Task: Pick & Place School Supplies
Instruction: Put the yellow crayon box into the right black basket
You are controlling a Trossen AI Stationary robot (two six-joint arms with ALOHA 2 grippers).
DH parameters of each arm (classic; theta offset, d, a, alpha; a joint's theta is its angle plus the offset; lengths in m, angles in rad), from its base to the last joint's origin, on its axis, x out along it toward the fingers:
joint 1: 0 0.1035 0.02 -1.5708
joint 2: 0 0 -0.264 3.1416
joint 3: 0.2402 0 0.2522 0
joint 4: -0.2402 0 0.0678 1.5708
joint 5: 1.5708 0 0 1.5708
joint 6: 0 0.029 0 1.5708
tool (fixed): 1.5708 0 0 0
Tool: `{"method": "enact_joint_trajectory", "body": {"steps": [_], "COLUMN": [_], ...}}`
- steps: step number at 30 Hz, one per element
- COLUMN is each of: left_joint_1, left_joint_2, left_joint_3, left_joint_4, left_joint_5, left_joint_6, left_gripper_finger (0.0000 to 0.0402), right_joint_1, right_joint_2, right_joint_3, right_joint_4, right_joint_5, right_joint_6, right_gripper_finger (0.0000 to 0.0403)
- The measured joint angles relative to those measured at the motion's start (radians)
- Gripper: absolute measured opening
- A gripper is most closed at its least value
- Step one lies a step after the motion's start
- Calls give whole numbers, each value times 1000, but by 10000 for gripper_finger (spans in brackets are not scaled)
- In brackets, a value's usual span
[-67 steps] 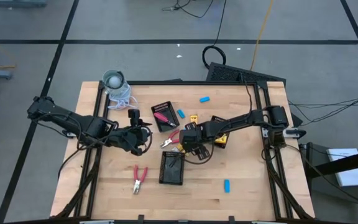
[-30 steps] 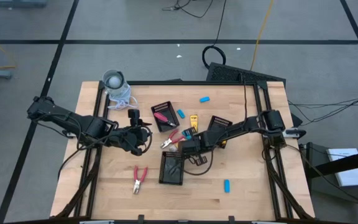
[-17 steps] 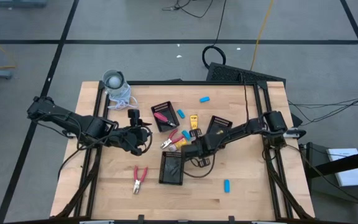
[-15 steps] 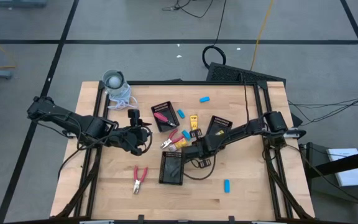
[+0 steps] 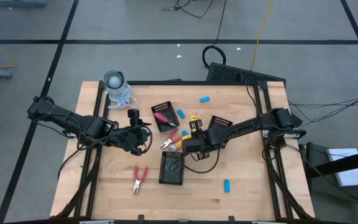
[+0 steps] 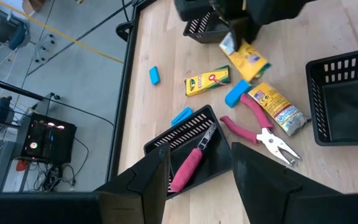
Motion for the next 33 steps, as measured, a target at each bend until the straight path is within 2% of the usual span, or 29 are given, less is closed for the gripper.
{"method": "enact_joint_trajectory", "body": {"steps": [5, 13, 21, 25, 30, 33], "left_joint_1": [0, 0, 0, 0, 0, 0], "left_joint_2": [0, 0, 0, 0, 0, 0], "left_joint_3": [0, 0, 0, 0, 0, 0], "left_joint_4": [-3, -7, -8, -8, -5, -3], "left_joint_5": [0, 0, 0, 0, 0, 0], "left_joint_6": [-3, -2, -2, -2, -2, -2], "left_gripper_finger": [177, 177, 177, 177, 177, 177], "right_joint_1": [-34, -82, -80, -85, -92, -106], "right_joint_2": [-2, -34, -112, -134, -134, -129], "right_joint_3": [47, 7, -65, -109, -176, -214], "right_joint_4": [-126, -341, -419, -459, -410, -356], "right_joint_5": [48, 45, 35, -27, -111, -125], "right_joint_6": [13, 156, 253, 309, 304, 288], "right_gripper_finger": [23, 23, 23, 23, 23, 24]}}
